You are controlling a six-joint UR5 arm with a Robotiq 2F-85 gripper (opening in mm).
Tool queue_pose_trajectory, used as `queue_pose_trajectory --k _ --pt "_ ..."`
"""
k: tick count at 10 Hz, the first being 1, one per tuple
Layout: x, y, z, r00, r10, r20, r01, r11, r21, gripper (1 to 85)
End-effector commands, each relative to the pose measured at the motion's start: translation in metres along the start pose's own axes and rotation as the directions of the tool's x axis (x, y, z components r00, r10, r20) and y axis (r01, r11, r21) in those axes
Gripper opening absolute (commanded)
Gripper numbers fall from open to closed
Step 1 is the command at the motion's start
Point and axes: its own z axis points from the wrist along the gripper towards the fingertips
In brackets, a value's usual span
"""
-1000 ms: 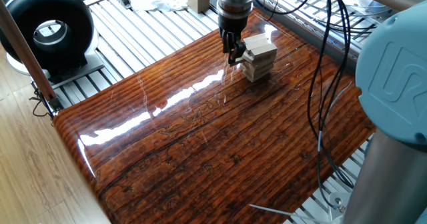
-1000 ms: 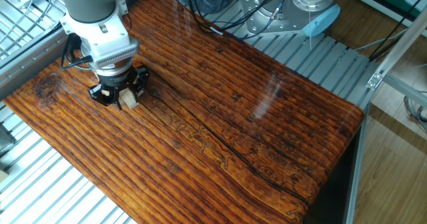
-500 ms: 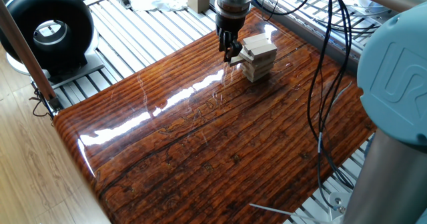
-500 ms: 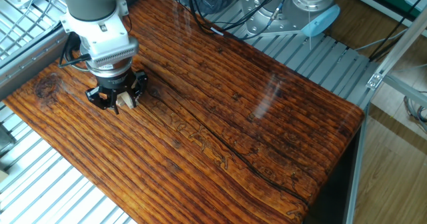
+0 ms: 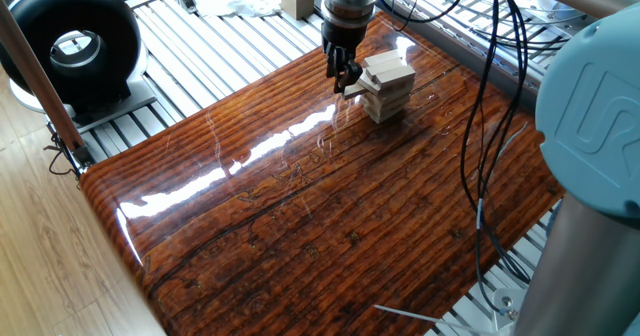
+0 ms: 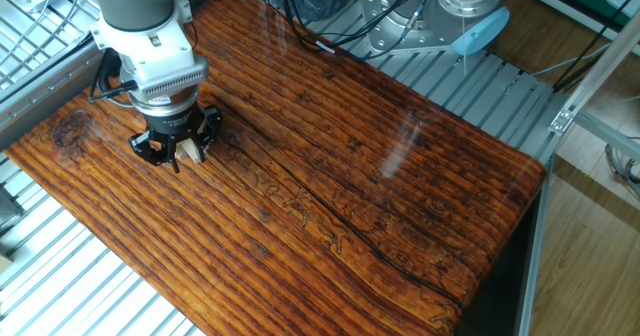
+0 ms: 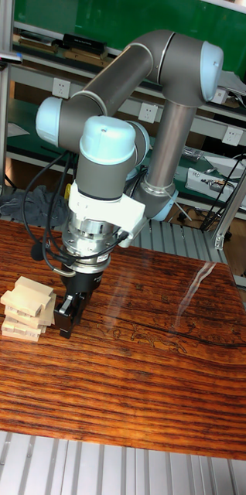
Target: Play Jenga
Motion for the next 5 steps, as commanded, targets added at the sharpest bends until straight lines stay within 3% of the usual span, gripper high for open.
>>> queue_pose_trajectory --k 1,5 --pt "-0.0017 0.0002 -0.0012 1.0 -0.002 0.011 0.002 1.0 -0.003 42.3" --pt "-0.0023 0.0008 -0.0012 1.0 -0.007 0.013 0.008 1.0 -0.005 42.3"
